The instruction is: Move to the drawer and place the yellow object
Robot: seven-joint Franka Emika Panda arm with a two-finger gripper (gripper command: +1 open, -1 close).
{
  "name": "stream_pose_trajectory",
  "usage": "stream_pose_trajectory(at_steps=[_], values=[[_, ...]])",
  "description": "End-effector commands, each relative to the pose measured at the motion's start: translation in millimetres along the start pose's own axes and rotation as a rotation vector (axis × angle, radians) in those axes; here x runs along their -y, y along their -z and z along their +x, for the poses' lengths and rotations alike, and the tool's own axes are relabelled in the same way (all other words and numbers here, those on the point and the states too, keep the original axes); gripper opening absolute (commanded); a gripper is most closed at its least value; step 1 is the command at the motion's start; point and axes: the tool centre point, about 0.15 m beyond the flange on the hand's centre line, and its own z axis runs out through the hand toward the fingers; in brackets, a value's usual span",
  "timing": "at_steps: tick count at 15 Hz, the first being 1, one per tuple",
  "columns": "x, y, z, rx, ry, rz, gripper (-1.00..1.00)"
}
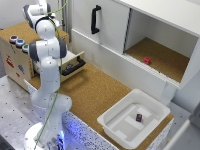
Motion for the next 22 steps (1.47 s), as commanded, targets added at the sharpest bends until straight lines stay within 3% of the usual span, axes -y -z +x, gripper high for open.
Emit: stream_pose_trajectory(at_steps=[1,6,7,12,17,22], values=[[-19.3,34.3,-69.8,-0.110,-0.036,0.046,-1.00],[-44.3,15.3,-150.3,-0.137,0.167,0.078,-1.00],[-53.1,8.4,-170.5,-0.161,0.247,0.116,-1.00],[-86.3,-25.0,-231.5,-0.191,0.493,0.168,-1.00],[-71.2,-42.7,-237.5,-0.207,0.670,0.161,-1.00],[-45.3,-70.2,-202.6,-0.182,0.676,0.105,-1.00]])
